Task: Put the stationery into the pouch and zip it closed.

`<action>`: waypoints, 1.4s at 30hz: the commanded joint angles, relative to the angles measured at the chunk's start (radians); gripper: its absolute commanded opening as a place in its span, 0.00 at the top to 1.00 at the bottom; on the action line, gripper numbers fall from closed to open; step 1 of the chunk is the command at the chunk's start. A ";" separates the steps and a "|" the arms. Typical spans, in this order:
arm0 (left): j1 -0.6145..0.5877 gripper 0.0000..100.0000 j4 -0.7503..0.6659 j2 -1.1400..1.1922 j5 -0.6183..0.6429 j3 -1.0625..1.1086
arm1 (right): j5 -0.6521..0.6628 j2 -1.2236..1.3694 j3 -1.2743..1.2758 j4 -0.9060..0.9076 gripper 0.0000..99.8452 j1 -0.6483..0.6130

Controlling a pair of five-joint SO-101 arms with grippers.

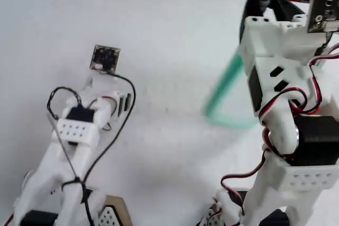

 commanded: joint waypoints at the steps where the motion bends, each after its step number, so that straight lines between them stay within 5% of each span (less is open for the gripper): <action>1: 0.007 0.80 -0.028 -0.163 0.021 0.037 | 0.002 -0.025 -0.035 -0.028 0.98 -0.045; 8: 0.053 0.63 0.150 -0.590 0.226 0.117 | 0.002 -0.002 -0.028 -0.030 0.98 -0.059; 17: 0.154 0.63 0.325 -1.260 0.109 0.288 | -0.006 0.124 -0.026 0.035 0.98 -0.062; 23: 0.268 0.66 0.328 -1.241 0.081 0.292 | -0.006 0.133 -0.026 0.036 0.98 -0.061; 32: 0.337 0.66 0.485 -1.241 0.081 0.127 | -0.008 0.133 -0.025 -0.005 0.98 -0.081; 42: 0.364 0.66 0.499 -1.241 0.081 0.121 | -0.028 0.105 -0.109 -0.079 0.98 -0.142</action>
